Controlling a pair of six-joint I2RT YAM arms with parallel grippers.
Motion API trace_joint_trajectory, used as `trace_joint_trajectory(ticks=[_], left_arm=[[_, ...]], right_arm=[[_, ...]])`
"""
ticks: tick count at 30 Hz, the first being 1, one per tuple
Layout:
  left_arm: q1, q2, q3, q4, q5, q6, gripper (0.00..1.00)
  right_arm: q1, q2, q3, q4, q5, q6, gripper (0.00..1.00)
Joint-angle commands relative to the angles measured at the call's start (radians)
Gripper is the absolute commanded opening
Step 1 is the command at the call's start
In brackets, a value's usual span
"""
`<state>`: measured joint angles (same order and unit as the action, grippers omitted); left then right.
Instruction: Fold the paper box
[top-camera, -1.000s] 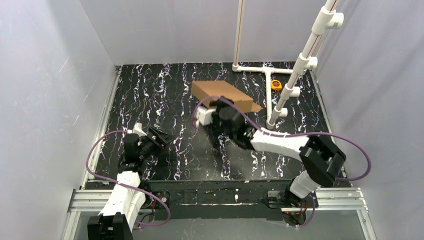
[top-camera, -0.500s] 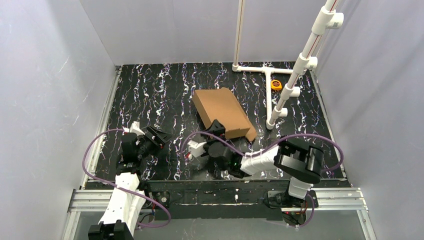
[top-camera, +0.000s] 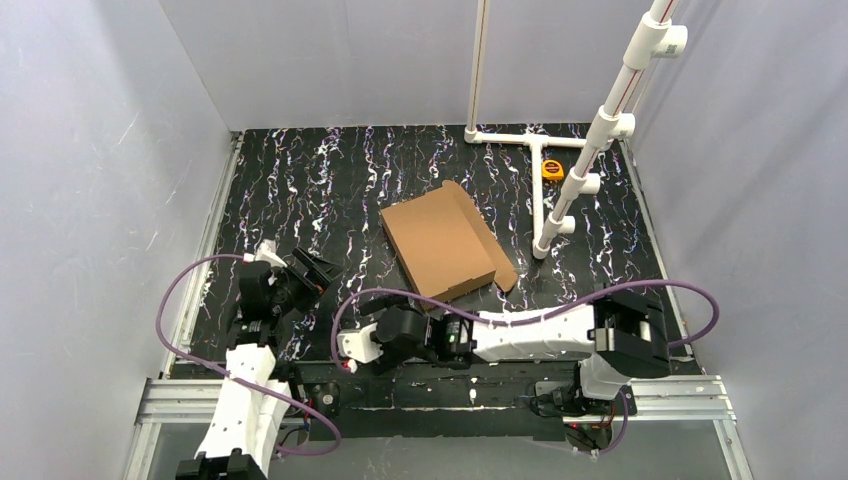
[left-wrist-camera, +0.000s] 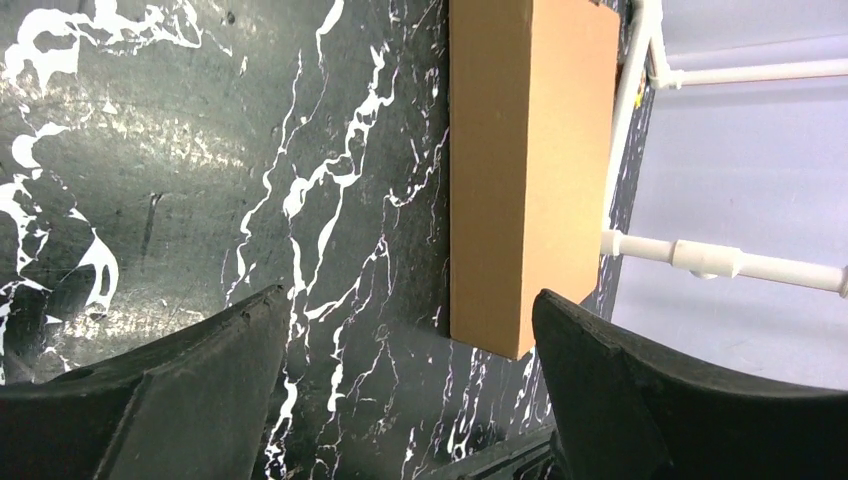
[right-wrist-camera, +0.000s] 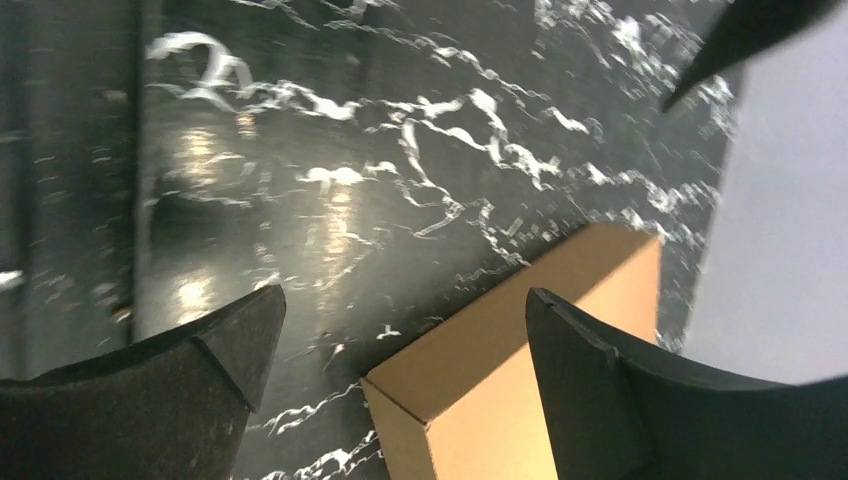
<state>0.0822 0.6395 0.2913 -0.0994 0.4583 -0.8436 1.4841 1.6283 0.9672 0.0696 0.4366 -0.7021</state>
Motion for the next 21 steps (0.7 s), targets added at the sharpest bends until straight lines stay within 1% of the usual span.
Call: trace_joint_trajectory(ticks=[1,4,5,7,8,10,13,14,15,17,18,19,20,21], left_arm=[[0.005,-0.026,0.054,-0.071,-0.023,0.031,0.9],[0.005,0.009,0.041,-0.006,0.052,0.001,0.89],[0.006,0.027,0.034,0.018,0.08,-0.009,0.88],[0.006,0.063,0.022,0.074,0.125,-0.021,0.85],[0.005,0.085,0.018,0.09,0.147,-0.027,0.84],[0.004,0.135,0.024,0.134,0.187,-0.03,0.79],[-0.032,0.203,0.055,0.133,0.188,-0.014,0.72],[-0.053,0.219,0.064,0.13,0.173,-0.01,0.7],[-0.082,0.233,0.072,0.124,0.152,-0.009,0.67],[-0.165,0.257,0.094,0.09,0.079,-0.005,0.59],[-0.204,0.272,0.107,0.059,0.031,-0.003,0.54],[-0.244,0.288,0.119,0.04,-0.011,-0.008,0.47],[-0.276,0.31,0.13,0.023,-0.05,-0.015,0.41],[-0.3,0.336,0.139,0.017,-0.078,-0.025,0.34]], right_arm=[[-0.065,-0.078,0.143,-0.472,-0.384,-0.006,0.98],[-0.242,-0.143,0.178,-0.587,-0.633,-0.055,0.98],[-0.329,-0.173,0.172,-0.597,-0.686,-0.064,0.98],[-0.428,-0.242,0.14,-0.579,-0.73,-0.067,0.98],[-0.466,-0.272,0.114,-0.543,-0.712,-0.052,0.98],[-0.523,-0.316,0.058,-0.426,-0.597,0.019,0.98],[-0.592,-0.3,-0.03,-0.232,-0.289,0.152,0.98],[-0.62,-0.278,-0.044,-0.204,-0.24,0.158,0.98],[-0.653,-0.253,-0.03,-0.232,-0.232,0.164,0.97],[-0.716,-0.234,-0.018,-0.262,-0.255,0.186,0.86],[-0.731,-0.24,-0.033,-0.232,-0.231,0.188,0.81],[-0.74,-0.251,-0.059,-0.195,-0.194,0.19,0.71],[-0.75,-0.259,-0.077,-0.163,-0.165,0.191,0.57],[-0.769,-0.263,-0.085,-0.15,-0.147,0.197,0.47]])
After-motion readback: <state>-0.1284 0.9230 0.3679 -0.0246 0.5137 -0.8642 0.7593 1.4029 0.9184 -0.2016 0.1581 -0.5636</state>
